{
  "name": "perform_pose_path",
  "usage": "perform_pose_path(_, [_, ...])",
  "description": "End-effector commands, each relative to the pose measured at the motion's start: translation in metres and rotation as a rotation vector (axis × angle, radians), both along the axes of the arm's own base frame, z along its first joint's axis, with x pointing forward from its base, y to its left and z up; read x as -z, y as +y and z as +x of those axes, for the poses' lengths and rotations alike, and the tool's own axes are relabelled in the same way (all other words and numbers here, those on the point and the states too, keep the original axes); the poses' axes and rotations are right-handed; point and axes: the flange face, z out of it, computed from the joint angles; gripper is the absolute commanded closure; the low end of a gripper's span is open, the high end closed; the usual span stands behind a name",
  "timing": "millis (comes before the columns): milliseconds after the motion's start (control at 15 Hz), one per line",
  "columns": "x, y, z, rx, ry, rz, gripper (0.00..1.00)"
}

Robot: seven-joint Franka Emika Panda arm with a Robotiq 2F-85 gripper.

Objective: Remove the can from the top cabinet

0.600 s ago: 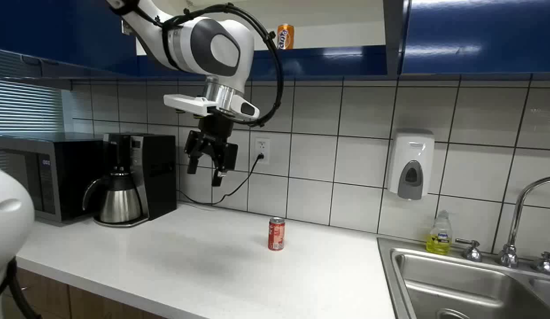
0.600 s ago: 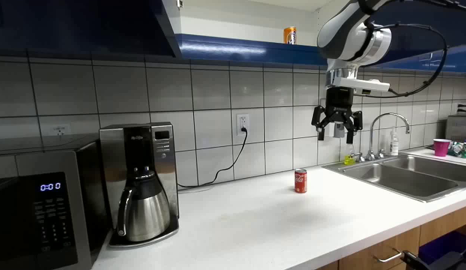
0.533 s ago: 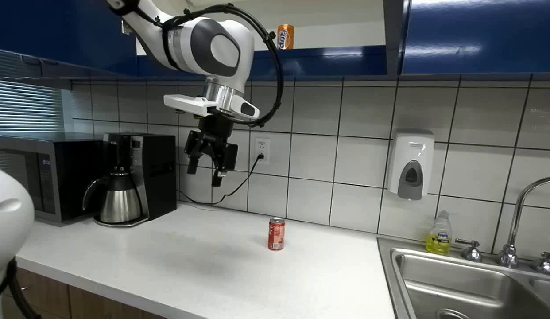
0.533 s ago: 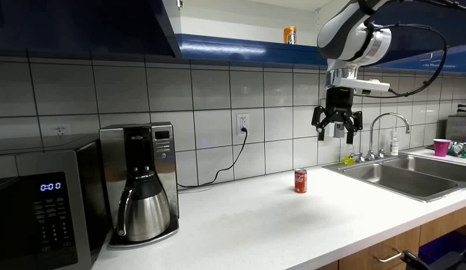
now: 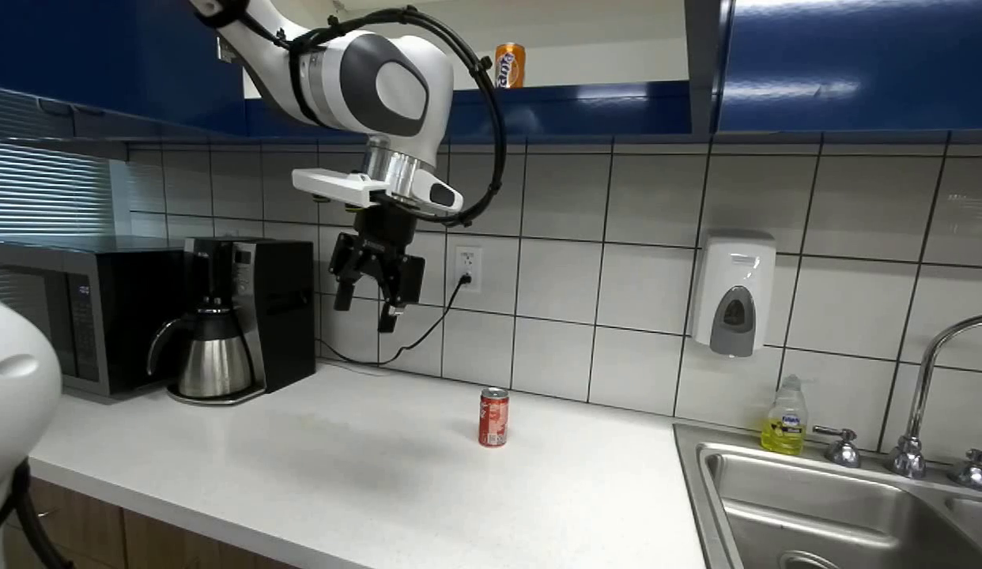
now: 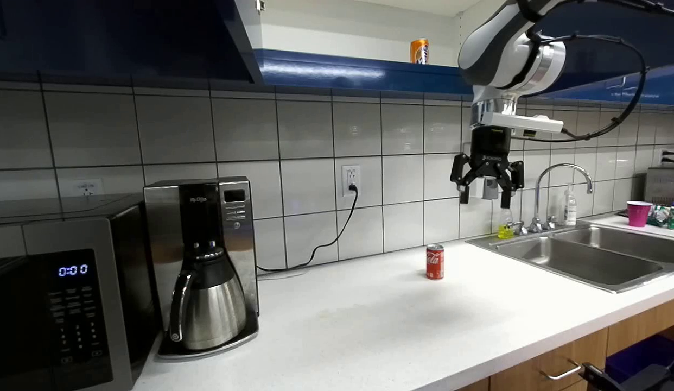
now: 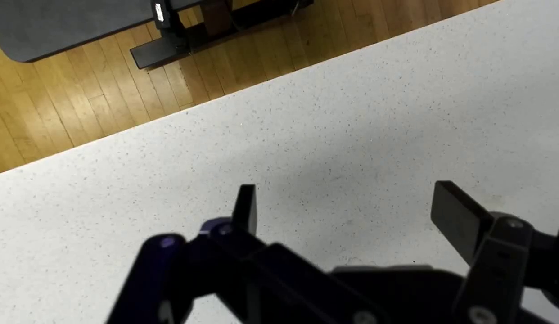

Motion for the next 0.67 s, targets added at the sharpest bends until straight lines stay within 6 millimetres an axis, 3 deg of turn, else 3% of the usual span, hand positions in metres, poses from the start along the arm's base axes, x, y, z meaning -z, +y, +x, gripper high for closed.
perform_pose_path(0, [-0.015,0.002,0.005,0.012,-0.034,0.001,0.0])
perform_pose_path(600, [-0.068,0.004,0.014,0.019,-0.126,-0.032,0.0])
